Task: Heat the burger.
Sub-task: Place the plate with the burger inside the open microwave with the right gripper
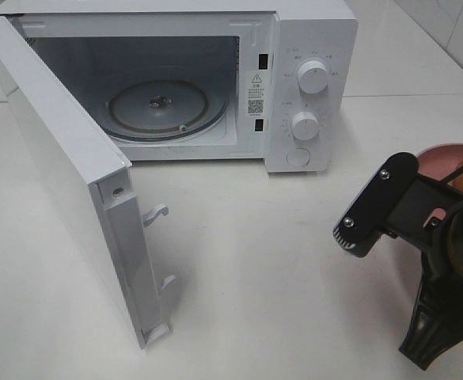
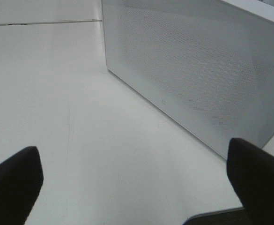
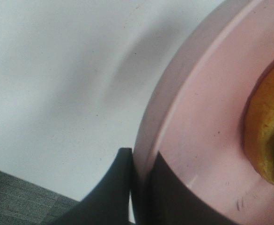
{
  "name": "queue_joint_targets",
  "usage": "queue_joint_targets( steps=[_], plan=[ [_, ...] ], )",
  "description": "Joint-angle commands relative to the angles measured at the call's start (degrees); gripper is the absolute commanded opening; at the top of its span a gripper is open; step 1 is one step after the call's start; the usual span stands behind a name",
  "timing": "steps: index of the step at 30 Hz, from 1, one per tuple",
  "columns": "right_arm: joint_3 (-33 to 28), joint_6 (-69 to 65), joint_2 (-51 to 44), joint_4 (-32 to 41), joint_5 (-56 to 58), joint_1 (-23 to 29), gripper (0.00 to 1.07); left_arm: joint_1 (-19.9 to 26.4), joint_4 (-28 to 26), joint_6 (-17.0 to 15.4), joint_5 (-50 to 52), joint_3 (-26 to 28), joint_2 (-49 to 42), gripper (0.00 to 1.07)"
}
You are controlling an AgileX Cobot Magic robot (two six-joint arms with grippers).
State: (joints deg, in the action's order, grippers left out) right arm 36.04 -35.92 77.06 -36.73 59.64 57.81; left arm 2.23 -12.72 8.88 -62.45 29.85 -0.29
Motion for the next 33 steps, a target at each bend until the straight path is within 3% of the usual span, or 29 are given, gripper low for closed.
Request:
queue_joint_targets(
  steps=[1,3,10,33],
  plan=[
    [-0.23,-0.52,-0.57,-3.04,3.67,2.23,0.0,0.23,-0.52,0.0,0.86,-0.17,-0.97,1.0],
    [-0.23,-0.52,-0.57,-3.09,3.9,5.61,0.0,0.23,-0.52,0.0,0.86,-0.17,-0.97,1.0],
    [-0.23,1.6,-0.57,-4.01,3.84,8.88,0.0,0.23,-0.52,0.0,0.86,-0.17,-0.97,1.0],
    [-0.23,22.06,-0.57,-9.11,-7.16,9.05,0.0,0.23,-0.52,0.0,0.86,-0.17,-0.97,1.0]
  ],
)
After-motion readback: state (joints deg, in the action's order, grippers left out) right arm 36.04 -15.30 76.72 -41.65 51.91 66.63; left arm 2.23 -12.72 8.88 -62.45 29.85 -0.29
